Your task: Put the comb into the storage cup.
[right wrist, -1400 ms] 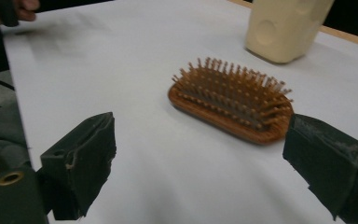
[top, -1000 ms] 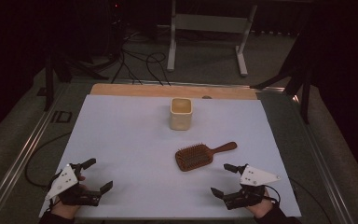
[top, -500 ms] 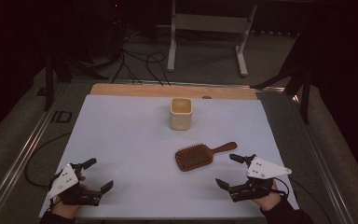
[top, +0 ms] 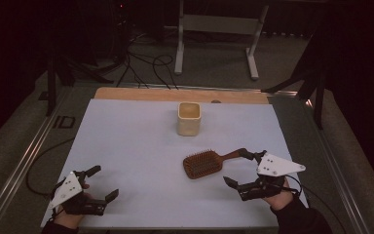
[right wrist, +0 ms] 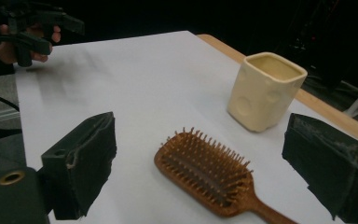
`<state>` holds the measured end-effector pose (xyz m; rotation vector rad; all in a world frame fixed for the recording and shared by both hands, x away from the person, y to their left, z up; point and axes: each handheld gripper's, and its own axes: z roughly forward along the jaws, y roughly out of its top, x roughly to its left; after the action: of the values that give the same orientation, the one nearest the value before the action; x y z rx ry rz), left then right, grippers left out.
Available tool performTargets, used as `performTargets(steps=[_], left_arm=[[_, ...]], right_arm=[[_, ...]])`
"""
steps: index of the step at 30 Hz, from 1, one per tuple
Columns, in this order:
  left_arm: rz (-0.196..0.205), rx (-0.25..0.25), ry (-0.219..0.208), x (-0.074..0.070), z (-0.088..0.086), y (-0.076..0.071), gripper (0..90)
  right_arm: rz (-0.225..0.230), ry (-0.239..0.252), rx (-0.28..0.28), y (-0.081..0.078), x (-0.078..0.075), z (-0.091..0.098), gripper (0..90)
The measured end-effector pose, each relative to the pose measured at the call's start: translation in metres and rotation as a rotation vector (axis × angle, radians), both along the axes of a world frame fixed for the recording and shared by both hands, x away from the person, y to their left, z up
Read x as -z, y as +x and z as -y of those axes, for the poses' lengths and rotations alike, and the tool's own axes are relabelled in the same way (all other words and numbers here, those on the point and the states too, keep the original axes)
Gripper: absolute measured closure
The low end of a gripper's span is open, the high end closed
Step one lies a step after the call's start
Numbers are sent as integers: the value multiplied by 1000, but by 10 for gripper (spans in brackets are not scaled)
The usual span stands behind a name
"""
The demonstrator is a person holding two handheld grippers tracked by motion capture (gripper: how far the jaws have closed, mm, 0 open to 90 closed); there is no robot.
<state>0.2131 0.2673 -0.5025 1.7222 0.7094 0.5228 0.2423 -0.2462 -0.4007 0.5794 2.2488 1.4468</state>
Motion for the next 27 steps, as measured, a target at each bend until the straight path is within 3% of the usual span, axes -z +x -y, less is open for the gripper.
performTargets(steps=[12,27], left_arm=[[4,1,-4,-1,0,0,0],[3,5,-2,0,1,0,0]], right_arm=[[3,-12,13,17,-13,-3,95],[-3,-32,47,47,-17,-3,96]])
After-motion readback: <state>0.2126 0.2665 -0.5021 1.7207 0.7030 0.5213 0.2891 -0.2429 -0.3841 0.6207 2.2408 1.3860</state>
